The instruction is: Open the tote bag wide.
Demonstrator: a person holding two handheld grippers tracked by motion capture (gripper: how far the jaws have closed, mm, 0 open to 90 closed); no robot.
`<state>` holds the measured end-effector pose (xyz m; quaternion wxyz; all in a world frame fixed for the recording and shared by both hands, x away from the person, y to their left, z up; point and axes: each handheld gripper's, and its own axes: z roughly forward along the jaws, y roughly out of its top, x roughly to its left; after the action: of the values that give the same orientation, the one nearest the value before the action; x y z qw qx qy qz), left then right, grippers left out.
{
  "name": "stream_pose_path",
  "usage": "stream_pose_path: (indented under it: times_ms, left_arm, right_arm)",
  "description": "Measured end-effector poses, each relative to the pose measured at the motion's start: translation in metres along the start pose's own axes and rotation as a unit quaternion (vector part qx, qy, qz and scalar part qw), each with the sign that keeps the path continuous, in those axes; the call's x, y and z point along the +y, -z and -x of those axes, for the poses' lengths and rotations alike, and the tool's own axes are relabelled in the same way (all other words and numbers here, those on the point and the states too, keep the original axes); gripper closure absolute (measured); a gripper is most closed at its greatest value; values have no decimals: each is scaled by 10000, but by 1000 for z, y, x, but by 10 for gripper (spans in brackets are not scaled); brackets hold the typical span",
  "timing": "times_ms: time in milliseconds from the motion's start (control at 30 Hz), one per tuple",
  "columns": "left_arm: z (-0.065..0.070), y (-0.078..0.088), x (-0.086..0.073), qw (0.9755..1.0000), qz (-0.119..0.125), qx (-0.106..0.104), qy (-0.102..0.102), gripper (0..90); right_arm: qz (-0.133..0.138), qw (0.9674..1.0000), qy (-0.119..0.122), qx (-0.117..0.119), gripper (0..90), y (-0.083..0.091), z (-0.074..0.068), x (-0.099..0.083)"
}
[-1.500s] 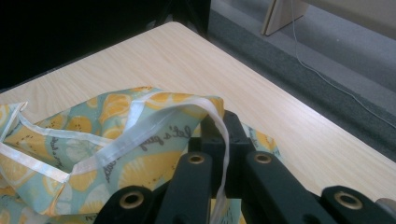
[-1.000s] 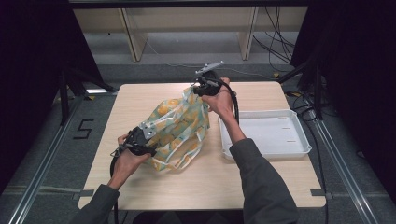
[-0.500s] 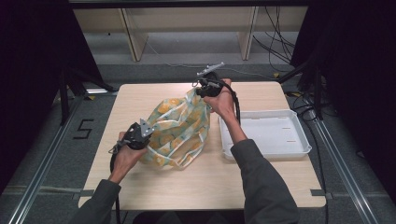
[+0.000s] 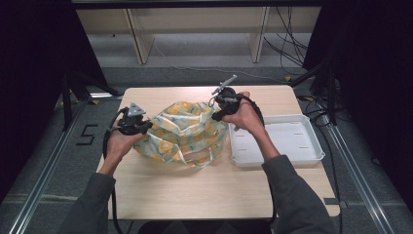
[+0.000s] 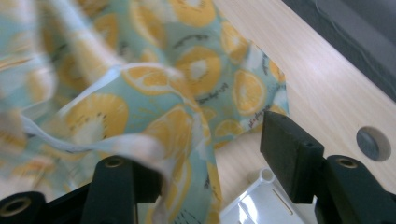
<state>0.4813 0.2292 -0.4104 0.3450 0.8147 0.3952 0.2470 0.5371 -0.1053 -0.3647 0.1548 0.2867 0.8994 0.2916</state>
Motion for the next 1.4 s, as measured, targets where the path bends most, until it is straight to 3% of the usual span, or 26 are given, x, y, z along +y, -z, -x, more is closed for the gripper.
stream_pose_path:
  times_ms: [67, 100, 133, 167, 267, 367, 400, 433, 467, 500, 567, 600, 667, 733, 800, 833, 867, 900, 967, 1033, 1133, 1167, 1200, 1267, 1333, 1400]
  left_arm:
    - [-3, -2, 3, 9999, 16, 32, 108, 891]
    - [-5, -3, 5, 10000, -40, 7, 68, 891]
    - [-4, -5, 6, 9998, 27, 49, 196, 891]
    - [-7, -4, 7, 9999, -67, 18, 113, 890]
    - [-9, -6, 9, 9998, -90, -21, 158, 890]
    - [-11, -7, 7, 9997, -86, -44, 223, 889]
    - [-12, -7, 6, 9997, -116, -27, 217, 889]
    - [-13, -7, 5, 9996, -132, -27, 234, 889]
    - [-14, -8, 4, 9995, -101, -33, 283, 889]
    - [-17, -7, 3, 9995, -150, -33, 269, 889]
    - [-18, -7, 1, 9991, -37, -108, 406, 890]
    - [-20, -6, 0, 9994, -99, -106, 317, 890]
    - [-20, -7, -2, 9992, -81, -157, 373, 891]
    - [-23, -7, -3, 9993, -192, -205, 253, 891]
    - [-25, -10, -3, 9991, -197, -210, 304, 891]
    - [-26, -13, -3, 9991, -229, -159, 310, 891]
    - [-27, -16, -3, 9988, -263, -179, 362, 891]
    - [-29, -20, -3, 9983, -297, -199, 451, 891]
    - [-31, -25, -3, 9979, -313, -174, 535, 891]
    - [-36, -30, -3, 9969, -324, -151, 701, 891]
    - [-38, -31, -4, 9963, -344, -140, 770, 891]
    - [-38, -31, -5, 9964, -358, -121, 761, 890]
    - [-39, -31, -5, 9963, -347, -131, 777, 890]
    - [-39, -30, -4, 9960, -345, -120, 819, 891]
    - [-38, -29, -4, 9959, -343, -99, 826, 891]
    - [-38, -28, -2, 9960, -331, -63, 826, 890]
  right_arm:
    - [355, 9990, 127, 257, 402, 21, -14, -9]
    - [474, 9970, 404, 462, 395, 26, -17, -11]
    - [474, 9970, 404, 462, 395, 26, -17, -11]
    - [629, 9942, 613, 616, 401, 32, -25, -15]
    - [968, 9861, 1099, 786, 594, 35, -32, -14]
    - [1341, 9800, 1095, 978, 751, 35, -29, -10]
    - [1667, 9770, 852, 1023, 859, 35, -21, -3]
    - [1667, 9770, 852, 1023, 859, 35, -21, -3]
    - [1999, 9752, 266, 909, 900, 31, -7, 3]
    - [2112, 9741, -7, 801, 900, 28, 2, 6]
    - [2032, 9753, -642, 584, 900, 21, 20, 8]
    - [2032, 9753, -642, 584, 900, 21, 20, 8]
    - [1946, 9740, -1104, 352, 900, 9, 35, 6]
    - [1788, 9680, -1715, 402, 900, -5, 46, 1]
    - [1589, 9657, -2027, 310, 872, -17, 53, -4]
    - [1105, 9708, -2130, 44, 758, -32, 55, -8]
    - [1105, 9708, -2130, 44, 758, -32, 55, -8]
    - [834, 9759, -1994, -295, 668, -47, 56, -13]
    - [640, 9768, -2026, -283, 622, -50, 54, -13]
    - [-69, 9848, -1724, -175, 501, -58, 49, -16]
    - [-50, 9880, -1544, -80, 443, -53, 48, -18]
    - [-133, 9872, -1569, 243, 418, -43, 43, -19]
    - [-133, 9872, -1569, 243, 418, -43, 43, -19]
    - [278, 9913, -1254, 280, 392, -31, 43, -22]
    - [296, 9882, -1272, 806, 348, -16, 40, -23]
    - [221, 9879, -1047, 1119, 347, -5, 41, -26]
